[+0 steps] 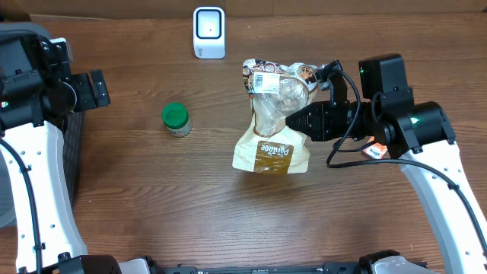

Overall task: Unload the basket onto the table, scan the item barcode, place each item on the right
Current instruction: 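Reach the right gripper to the clear bread bag, grasp and lift it, then hold the bread bag with the right gripper in front of the scanner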

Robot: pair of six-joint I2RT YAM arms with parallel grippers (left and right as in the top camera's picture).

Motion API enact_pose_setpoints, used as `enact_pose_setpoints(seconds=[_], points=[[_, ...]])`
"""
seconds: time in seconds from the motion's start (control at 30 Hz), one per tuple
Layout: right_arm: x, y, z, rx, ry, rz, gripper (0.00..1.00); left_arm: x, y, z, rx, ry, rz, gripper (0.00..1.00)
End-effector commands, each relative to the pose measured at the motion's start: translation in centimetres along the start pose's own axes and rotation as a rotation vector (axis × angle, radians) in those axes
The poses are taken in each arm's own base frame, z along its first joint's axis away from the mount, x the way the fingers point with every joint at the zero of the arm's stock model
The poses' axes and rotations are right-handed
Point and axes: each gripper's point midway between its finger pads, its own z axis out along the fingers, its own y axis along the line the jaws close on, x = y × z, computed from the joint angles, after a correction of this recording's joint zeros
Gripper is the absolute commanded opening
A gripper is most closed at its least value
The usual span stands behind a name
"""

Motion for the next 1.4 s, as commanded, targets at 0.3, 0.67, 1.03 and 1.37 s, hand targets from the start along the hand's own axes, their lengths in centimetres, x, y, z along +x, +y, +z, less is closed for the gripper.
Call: enact_pose_setpoints(seconds=[0.3,0.67,1.03,1.37], points=[[-1.1,0.6,-1.0,0.024,-0.046,0.047,0.04,-0.2,-0.1,0.0,0.008,-0.006,0.014,1.0],[-9.2,0.8,-4.3,0.366,-0.132,0.0,0.04,-0.2,-0.1,0.0,0.008,-0.006,0.014,0.99],[-22.9,-6.0,3.1,1.035,-0.358,-0.407,0.04,-0.2,-0.1,0.0,0.008,-0.006,0.014,0.99],[-27.1,-8.5,14.7,1.358,-0.175,-1.078,0.04,-0.2,-0.1,0.0,0.008,-0.006,0.014,0.99]])
